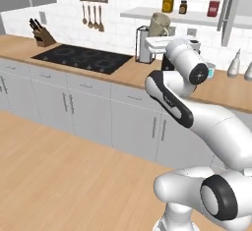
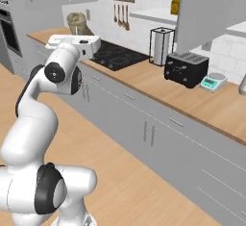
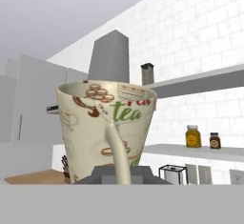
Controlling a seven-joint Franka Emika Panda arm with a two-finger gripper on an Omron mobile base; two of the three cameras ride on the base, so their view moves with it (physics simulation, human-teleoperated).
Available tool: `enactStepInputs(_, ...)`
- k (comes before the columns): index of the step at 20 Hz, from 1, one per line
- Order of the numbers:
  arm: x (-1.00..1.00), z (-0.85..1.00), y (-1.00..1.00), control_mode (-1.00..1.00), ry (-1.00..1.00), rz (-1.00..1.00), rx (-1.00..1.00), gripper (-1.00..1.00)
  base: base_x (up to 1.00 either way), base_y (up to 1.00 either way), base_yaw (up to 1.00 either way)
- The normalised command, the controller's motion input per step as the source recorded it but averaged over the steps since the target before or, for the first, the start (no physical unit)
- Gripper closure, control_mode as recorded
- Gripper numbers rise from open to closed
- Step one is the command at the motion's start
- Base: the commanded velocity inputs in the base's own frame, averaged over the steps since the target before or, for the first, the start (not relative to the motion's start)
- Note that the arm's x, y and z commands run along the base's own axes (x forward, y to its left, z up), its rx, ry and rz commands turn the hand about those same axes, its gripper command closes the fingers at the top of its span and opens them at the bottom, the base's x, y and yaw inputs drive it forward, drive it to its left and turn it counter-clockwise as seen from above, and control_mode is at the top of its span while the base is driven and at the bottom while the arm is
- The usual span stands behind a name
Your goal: Gather all objects into one cabinet and sort the glasses and bowls to opposite sides.
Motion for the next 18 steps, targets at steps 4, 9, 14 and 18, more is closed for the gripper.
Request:
enactStepInputs(4,0.0,0.0,0.0,1.0,0.0,0.0,0.0,1.0,1.0,1.0,0.0)
enactStepInputs(9,0.0,0.0,0.0,1.0,0.0,0.0,0.0,1.0,1.0,0.94,-0.08)
enactStepInputs(14,0.0,0.0,0.0,1.0,0.0,0.0,0.0,1.0,0.9,0.19,0.03)
enactStepInputs(18,0.0,0.0,0.0,1.0,0.0,0.0,0.0,1.0,0.48,-0.24,0.37)
